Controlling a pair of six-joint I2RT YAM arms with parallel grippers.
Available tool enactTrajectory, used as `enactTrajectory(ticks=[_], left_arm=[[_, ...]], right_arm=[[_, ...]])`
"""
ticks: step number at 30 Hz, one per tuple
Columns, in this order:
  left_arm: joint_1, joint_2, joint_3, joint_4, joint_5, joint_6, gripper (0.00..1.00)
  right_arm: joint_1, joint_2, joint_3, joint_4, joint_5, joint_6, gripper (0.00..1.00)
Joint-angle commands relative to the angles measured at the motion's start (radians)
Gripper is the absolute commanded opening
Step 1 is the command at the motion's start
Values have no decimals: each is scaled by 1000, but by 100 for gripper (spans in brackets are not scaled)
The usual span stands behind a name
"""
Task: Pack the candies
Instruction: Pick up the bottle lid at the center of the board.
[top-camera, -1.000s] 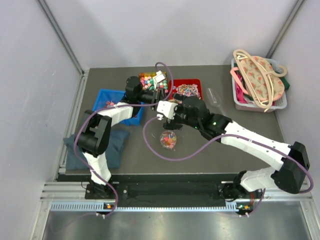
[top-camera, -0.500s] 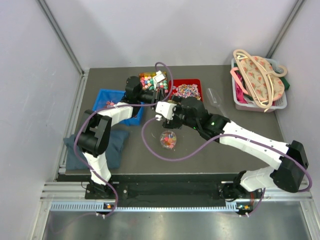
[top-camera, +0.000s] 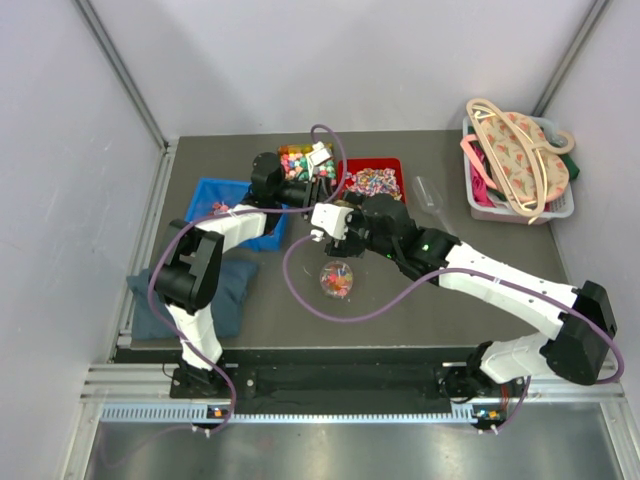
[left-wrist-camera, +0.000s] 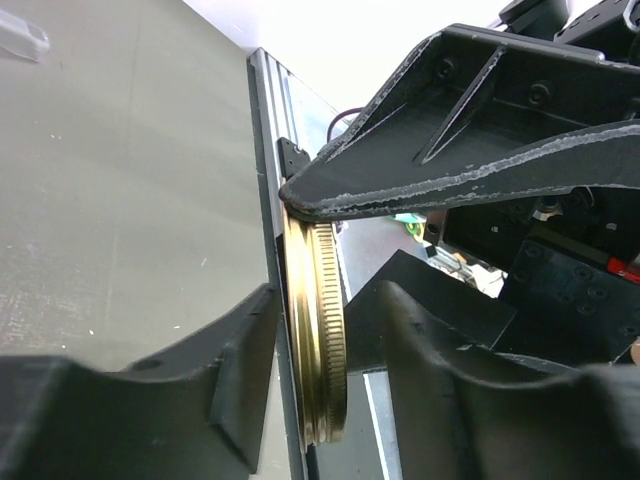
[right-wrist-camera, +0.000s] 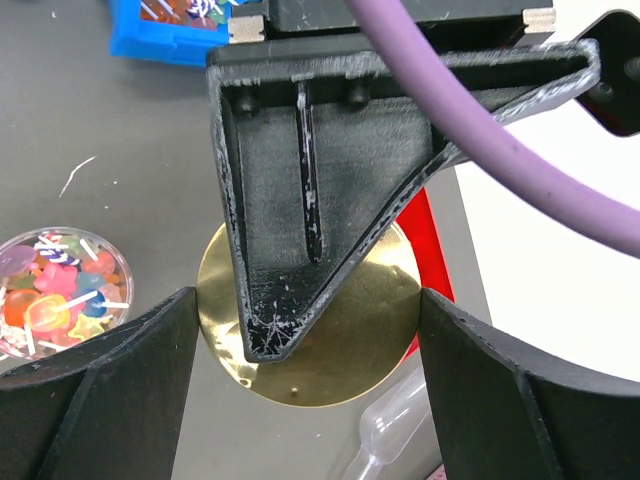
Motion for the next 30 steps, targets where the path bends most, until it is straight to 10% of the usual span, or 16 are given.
enactTrajectory(ticks=[1,10,20,24,27,30], left_arm=[[18,-9,22,75,9,-24,55],[147,-5,19,422,-23,-277,99],[271,-59,-145,574,-60,-229,99],[270,-164,-228,187,-109,194,99],[250,-274,-192,-470,-213,766,99],[214,-340,-229,-589,-284,1003,99]], right_arm=[[8,-28,6,38,13,1,60],[7,-94,-29,7,2,10,60],[-85,-159,-9,-119,-186,128,60],[-145,-154,17,-157,-288,174,60],[-176,-142,21,-177,-334,200,60],[-203,-128,23,-186,-369,223,60]])
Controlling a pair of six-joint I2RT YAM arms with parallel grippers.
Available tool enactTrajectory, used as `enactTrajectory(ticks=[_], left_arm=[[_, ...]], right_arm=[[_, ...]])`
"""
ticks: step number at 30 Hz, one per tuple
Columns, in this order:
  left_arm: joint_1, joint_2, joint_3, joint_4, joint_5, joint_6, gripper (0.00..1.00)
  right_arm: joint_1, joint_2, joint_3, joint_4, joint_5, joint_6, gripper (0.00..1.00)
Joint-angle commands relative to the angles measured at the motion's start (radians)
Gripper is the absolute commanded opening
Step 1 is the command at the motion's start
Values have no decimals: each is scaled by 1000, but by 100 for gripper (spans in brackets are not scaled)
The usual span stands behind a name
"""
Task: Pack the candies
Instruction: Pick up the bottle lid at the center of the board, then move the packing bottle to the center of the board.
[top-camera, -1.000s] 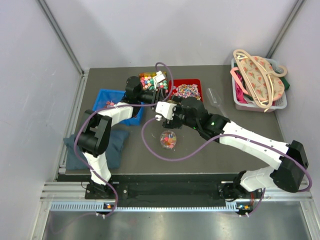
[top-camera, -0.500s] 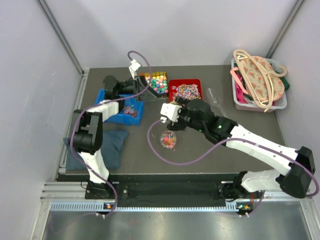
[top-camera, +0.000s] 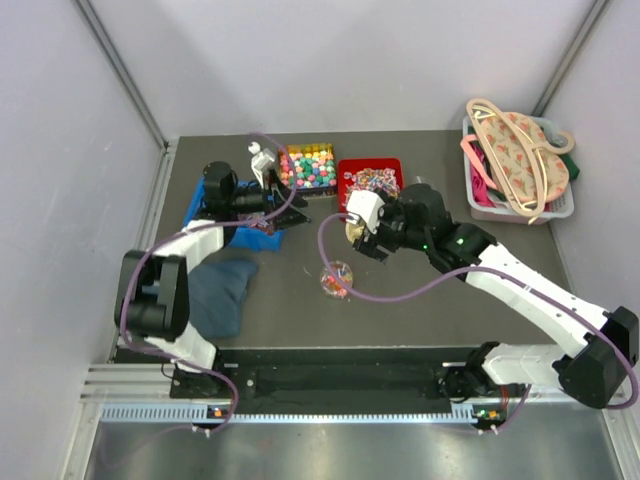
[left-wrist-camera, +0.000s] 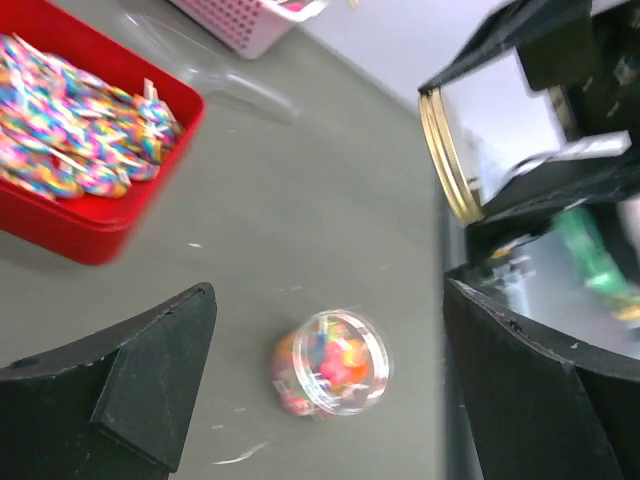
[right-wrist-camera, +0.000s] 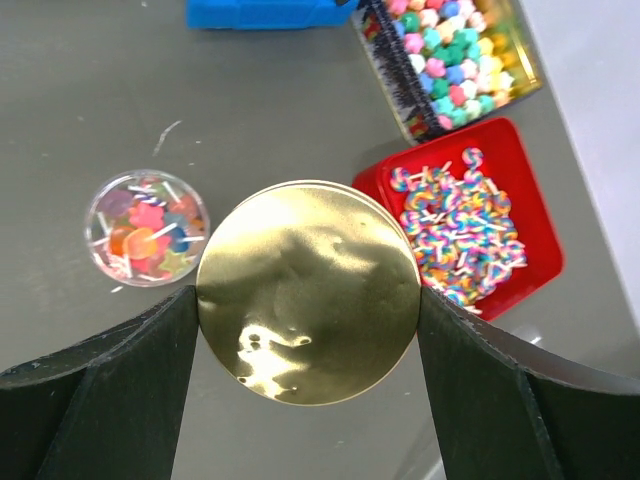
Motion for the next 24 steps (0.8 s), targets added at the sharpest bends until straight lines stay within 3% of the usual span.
enactTrajectory(ticks=[1,5,7,14,24], left_arm=[[-39,-146,-32,-409,-118,557,99],[-73,-248,-158,-395,-240,711,99],[-92,-302,-274,-282,-286,727,99],[-148,-364,-471,17,-408,523,99],[-238,-313,-661,257,-570,524,99]], right_arm=[[-38,10,62,-15,-115,71,60],[-70,34,61,-21,-160,91,60],[-72,45,59,-25,-165,95,60],[-75,62,59,-35,-155,92,61],[-78,122,88,-34,-177,105,61]])
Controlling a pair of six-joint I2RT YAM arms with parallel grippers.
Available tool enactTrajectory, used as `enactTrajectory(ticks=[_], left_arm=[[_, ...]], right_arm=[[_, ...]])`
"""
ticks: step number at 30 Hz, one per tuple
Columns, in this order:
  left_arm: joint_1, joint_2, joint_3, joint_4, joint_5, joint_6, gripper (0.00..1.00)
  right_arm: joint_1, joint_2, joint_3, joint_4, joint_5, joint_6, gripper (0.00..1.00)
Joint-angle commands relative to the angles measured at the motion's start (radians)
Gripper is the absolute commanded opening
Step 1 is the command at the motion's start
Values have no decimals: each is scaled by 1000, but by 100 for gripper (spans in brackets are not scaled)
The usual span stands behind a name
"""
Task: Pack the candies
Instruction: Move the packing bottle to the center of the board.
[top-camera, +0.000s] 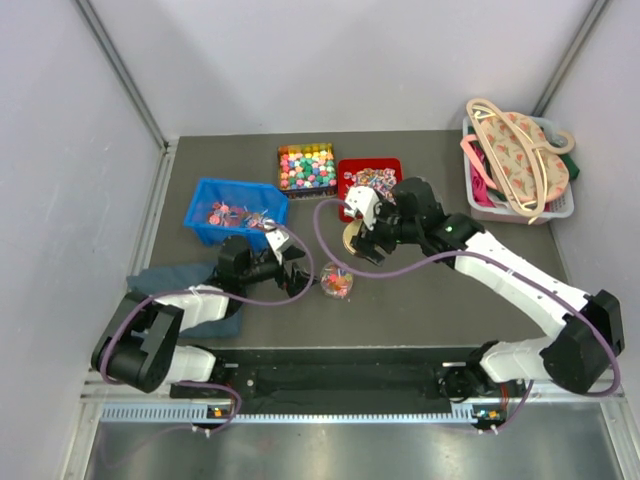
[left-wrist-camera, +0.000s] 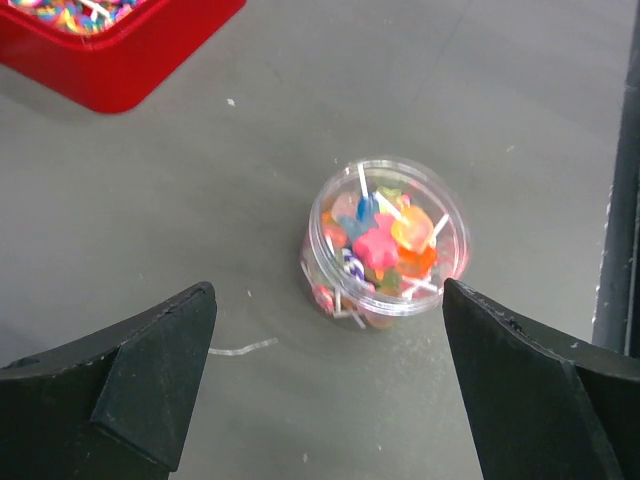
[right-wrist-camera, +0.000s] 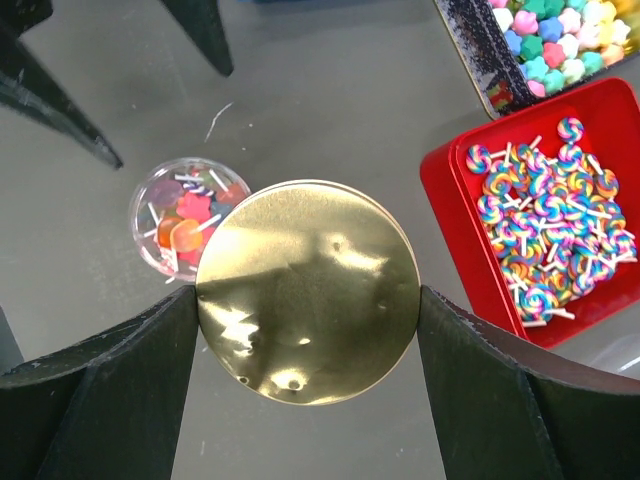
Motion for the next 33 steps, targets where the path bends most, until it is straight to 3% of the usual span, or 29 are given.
enactTrajectory(ticks=[1,5,12,16,20,25,33], left_arm=[[-31,12,-95,245,-115,-17,99],[-46,24,-157,353,-119,-20,99],[-121,81,-157,370,-159,-4,99],[-184,142,-230,602,-200,22,99],[-241,184,-204,584,-234,6,99],[-296,306,-177,658,-307,30,99],[-321,592,-111,941,-344,-8,99]], right_arm=[[-10,34,72,16,-27,16,61],[-10,61,90,13,-22,16,61],[-10,81,104,-7,-38,11,61],[-9,85,97,-9,-39,2,61],[-10,80,93,-6,-36,1,61],[-10,71,72,0,-39,-2,61],[-12,32,41,-13,-13,-25,62]])
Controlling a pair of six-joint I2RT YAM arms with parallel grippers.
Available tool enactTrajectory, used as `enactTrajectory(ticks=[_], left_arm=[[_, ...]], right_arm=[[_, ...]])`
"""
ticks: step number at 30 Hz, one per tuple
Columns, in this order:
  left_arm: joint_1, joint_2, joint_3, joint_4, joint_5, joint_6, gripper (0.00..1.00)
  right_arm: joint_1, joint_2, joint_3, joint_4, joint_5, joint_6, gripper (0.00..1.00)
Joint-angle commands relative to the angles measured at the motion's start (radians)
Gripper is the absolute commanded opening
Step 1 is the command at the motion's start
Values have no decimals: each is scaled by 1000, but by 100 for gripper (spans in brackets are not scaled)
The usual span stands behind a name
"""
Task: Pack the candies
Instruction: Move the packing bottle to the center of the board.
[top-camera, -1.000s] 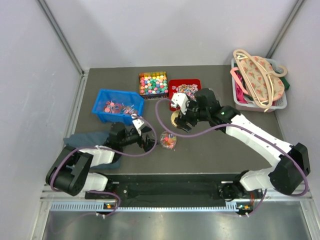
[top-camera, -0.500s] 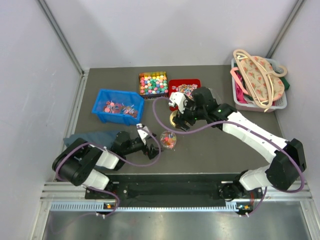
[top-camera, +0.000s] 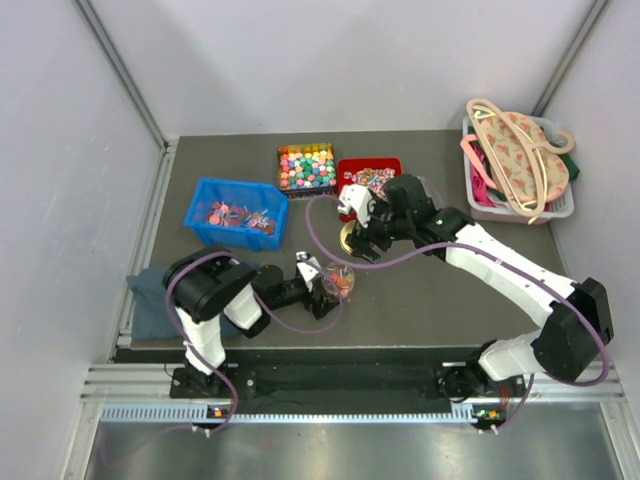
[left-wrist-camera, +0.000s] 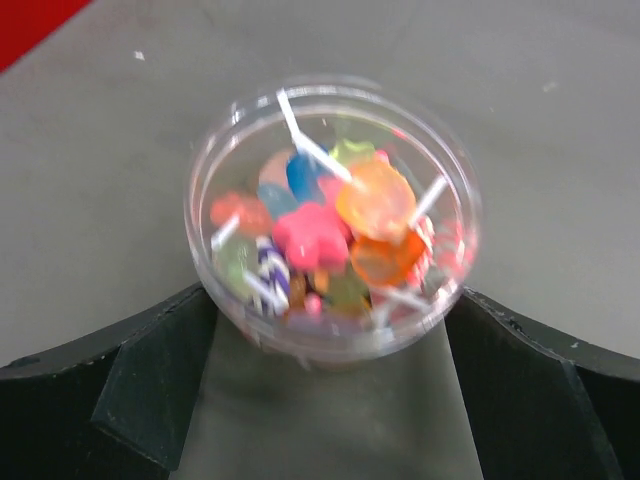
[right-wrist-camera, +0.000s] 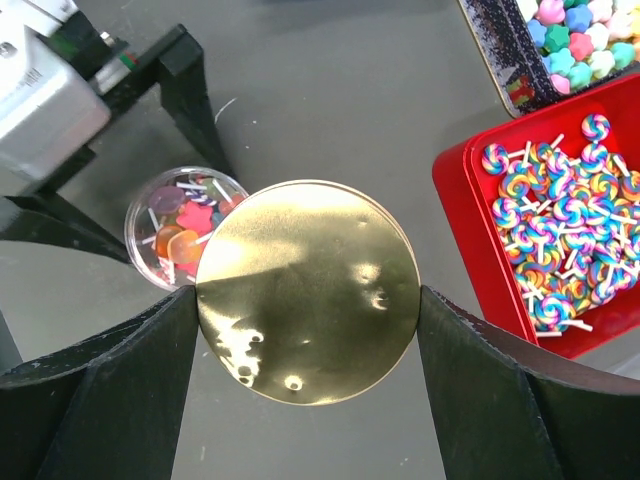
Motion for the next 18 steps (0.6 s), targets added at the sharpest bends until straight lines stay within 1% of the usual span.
enactTrajectory(ticks=[1,4,7,9,11,12,14,15,18], left_arm=[[-28,108,22,290,-59,-19,99],[-28,129,29,319,-73,-13,99],[-34,151,37,350,-39,-4,99],[-36,152,48,350,-7,-2,95],[-44,161,57,350,39,14,90],[-47,166,68,352,45,19,85],[-62,187,81,352,58,30,80],[-65,194,95,352,68,36,73],[-93,215,121,350,88,68,65]], right_arm=[[-18,-60,-12,4,4,-27,62],[-54,-73,-20,0,-5,-30,62],[-89,-87,-26,-1,-28,-30,62],[-121,-90,-31,-18,-64,-29,62],[-140,-92,-43,-27,-94,-33,62],[-138,-93,-48,-44,-101,-49,62],[-140,-95,-58,-59,-130,-59,62],[-140,-96,-60,-81,-141,-70,62],[-138,-98,-62,-107,-173,-90,62]])
